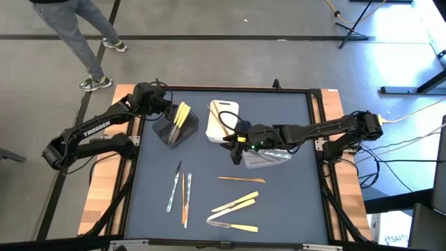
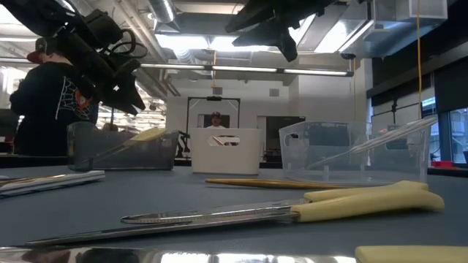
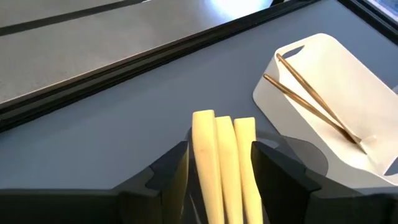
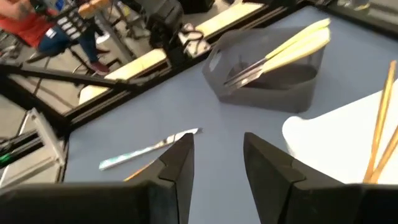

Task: Sort silverware by color (type)
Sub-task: Put the right gold knife into the white bin

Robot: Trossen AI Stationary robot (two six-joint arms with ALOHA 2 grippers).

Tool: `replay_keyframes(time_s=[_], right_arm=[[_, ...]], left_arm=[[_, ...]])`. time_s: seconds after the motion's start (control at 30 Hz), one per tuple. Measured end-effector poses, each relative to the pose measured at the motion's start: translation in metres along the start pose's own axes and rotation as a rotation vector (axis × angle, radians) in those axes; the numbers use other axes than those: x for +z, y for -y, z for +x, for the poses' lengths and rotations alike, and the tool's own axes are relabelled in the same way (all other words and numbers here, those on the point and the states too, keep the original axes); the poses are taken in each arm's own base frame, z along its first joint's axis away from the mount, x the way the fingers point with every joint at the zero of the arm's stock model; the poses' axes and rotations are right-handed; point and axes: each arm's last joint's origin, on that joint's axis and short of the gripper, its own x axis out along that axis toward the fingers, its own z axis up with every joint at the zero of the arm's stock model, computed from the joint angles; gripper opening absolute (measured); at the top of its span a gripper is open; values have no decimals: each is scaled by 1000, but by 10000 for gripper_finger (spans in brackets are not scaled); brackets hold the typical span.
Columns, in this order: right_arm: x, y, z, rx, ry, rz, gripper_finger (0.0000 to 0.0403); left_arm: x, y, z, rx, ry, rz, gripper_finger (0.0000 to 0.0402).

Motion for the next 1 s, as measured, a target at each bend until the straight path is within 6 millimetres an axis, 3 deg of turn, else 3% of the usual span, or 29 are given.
replay_keyframes(time_s=[0.23, 0.57, 0.8, 1.0], right_arm=[[-3, -4, 0, 128, -75, -12, 124], [-20, -40, -10, 229, -53, -228, 124], [-30, -54, -16, 211, -36, -323, 124], [-31, -56, -17, 214, -36, -331, 124]], left_arm=[[1, 5, 1, -27, 13, 18, 169], [3, 14, 1, -81, 49, 49, 169], [12, 32, -11, -259, 164, 106, 169], [6, 59, -29, -464, 180, 148, 169]])
